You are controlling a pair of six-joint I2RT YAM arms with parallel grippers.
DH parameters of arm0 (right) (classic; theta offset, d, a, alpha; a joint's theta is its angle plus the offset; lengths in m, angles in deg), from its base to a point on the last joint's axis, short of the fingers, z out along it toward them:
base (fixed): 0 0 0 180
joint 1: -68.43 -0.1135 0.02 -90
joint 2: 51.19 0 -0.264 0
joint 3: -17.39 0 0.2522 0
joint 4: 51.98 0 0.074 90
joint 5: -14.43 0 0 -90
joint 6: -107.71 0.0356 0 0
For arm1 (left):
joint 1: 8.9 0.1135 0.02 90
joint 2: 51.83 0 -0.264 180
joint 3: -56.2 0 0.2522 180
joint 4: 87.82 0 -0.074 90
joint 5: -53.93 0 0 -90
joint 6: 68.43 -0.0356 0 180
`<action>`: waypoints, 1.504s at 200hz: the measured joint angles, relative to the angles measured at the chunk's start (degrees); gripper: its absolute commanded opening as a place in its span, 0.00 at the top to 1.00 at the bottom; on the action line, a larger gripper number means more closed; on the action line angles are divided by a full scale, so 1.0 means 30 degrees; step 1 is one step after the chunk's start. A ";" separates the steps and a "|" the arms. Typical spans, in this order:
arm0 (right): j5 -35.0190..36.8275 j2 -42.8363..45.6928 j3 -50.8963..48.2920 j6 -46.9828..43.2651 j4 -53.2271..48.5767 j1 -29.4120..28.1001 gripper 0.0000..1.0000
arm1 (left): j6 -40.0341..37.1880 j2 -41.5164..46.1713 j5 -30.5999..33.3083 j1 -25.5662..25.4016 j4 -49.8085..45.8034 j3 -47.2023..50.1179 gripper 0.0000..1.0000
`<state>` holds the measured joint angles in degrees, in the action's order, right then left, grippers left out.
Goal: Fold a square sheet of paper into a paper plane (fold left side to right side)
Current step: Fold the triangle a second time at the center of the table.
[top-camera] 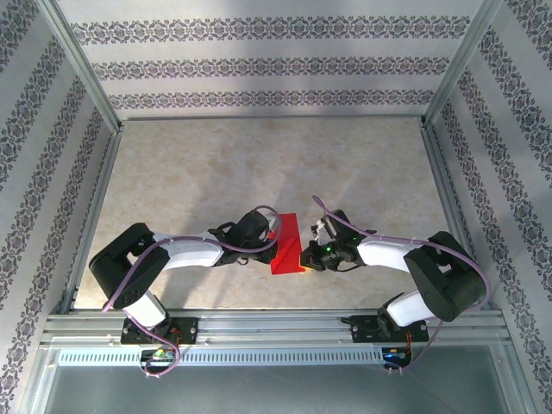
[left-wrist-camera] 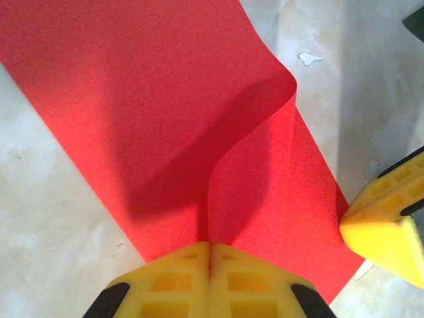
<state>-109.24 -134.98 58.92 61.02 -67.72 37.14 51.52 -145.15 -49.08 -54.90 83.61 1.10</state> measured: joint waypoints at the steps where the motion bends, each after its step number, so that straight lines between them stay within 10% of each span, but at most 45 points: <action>1: 0.0000 0.0000 0.0000 0.0000 0.0000 0.0000 1.00 | 0.0000 0.0000 0.0000 0.0000 -0.0007 0.0000 1.00; 301: -0.0073 -0.0175 0.0197 -0.0007 -0.0189 0.0000 1.00 | -0.0357 -0.0561 0.0350 0.0000 0.0197 -0.0015 1.00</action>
<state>-109.46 -135.50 59.51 61.00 -68.29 37.14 50.45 -146.83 -48.04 -54.90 84.20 1.06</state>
